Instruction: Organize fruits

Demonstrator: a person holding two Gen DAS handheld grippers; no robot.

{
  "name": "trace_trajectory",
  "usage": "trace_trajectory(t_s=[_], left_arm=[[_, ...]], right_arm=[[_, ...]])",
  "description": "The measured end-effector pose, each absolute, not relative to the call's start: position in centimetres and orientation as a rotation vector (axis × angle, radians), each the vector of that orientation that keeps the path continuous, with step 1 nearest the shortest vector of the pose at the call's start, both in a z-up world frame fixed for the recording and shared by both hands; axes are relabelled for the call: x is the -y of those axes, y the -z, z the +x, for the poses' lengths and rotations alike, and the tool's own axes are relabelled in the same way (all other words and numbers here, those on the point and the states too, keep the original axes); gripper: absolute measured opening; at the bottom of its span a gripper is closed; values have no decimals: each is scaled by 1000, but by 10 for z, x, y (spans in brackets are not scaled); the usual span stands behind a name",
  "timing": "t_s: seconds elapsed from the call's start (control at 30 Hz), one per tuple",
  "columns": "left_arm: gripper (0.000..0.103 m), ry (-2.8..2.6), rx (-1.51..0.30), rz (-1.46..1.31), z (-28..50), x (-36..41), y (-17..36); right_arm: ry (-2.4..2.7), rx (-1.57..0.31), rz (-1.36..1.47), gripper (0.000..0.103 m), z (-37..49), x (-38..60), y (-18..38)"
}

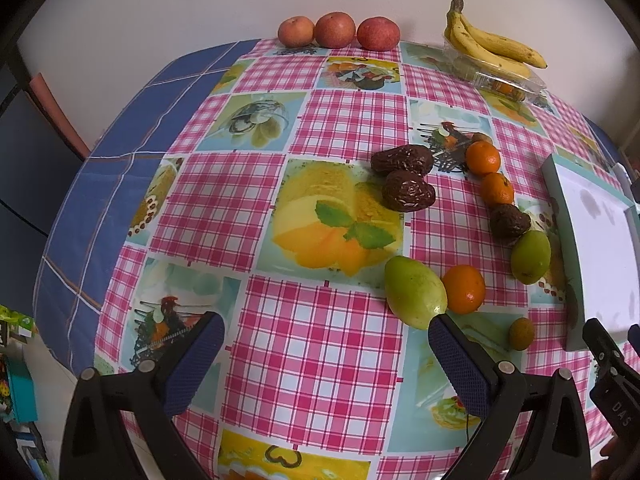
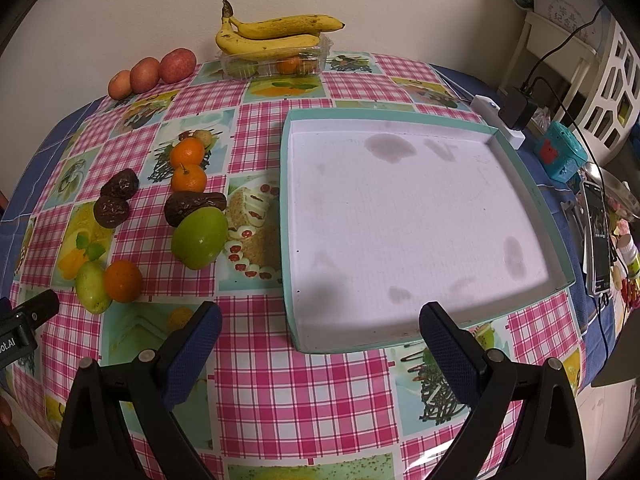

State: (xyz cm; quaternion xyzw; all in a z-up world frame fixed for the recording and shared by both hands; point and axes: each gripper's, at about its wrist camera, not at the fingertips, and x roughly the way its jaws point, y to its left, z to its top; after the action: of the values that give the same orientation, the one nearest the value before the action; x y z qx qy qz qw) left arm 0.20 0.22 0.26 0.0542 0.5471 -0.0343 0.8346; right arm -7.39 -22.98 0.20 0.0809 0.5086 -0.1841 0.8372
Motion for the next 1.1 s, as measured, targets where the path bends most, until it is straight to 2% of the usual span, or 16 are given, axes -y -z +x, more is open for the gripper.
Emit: trace_trajectory(t_s=[0.7, 1.1], left_arm=[[103, 107, -1103, 79, 3, -5, -8], [103, 49, -1007, 11, 16, -18, -13]], right_arm=[[386, -1082, 177, 99, -73, 230, -2], [298, -1039, 218, 99, -62, 219, -7]])
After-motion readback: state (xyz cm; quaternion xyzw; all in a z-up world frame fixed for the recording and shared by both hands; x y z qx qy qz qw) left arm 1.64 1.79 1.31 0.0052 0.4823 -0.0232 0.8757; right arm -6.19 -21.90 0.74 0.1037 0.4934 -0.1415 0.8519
